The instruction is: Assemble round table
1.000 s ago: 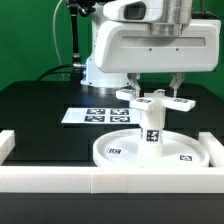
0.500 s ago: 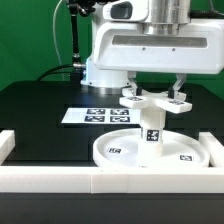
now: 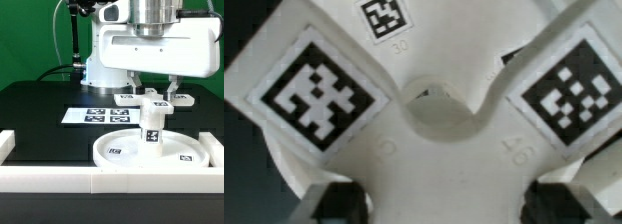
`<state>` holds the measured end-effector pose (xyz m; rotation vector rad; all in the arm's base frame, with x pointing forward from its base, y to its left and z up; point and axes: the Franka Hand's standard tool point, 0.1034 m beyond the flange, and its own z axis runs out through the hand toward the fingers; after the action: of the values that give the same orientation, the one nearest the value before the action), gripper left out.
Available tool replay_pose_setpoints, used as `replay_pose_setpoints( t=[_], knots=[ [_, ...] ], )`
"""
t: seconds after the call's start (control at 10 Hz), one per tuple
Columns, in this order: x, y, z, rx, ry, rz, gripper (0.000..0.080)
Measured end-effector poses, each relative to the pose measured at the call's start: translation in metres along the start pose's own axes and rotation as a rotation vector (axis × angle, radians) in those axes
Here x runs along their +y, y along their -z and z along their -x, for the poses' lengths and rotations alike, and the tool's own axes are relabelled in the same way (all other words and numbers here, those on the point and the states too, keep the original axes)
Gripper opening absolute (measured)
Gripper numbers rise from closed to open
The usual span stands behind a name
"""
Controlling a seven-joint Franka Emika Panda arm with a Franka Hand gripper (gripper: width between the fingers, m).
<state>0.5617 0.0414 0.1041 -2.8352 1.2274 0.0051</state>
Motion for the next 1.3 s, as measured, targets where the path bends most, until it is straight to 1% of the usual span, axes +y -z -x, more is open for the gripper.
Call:
replay_pose_setpoints(
  t=[0.4, 0.5, 0.8, 1.0, 1.2, 1.3],
  knots=[
    [0.0000, 0.0005, -0.0005, 0.000, -0.201, -0.005, 0.0430],
    [-0.0001, 0.0002, -0.0009, -0.002, -0.304, -0.017, 0.0430],
    [0.0017, 0.0002, -0.0009, -0.005, -0.613, -0.073, 0.0432],
    [0.0014, 0.0004, -0.0012, -0.021, -0.756, -0.090, 0.0432],
    [0.0011, -0.0004, -0.0005, -0.028, -0.800, -0.092, 0.0432],
    [0.0011, 0.0001, 0.0010, -0.034, -0.788, -0.084, 0.0539]
  ],
)
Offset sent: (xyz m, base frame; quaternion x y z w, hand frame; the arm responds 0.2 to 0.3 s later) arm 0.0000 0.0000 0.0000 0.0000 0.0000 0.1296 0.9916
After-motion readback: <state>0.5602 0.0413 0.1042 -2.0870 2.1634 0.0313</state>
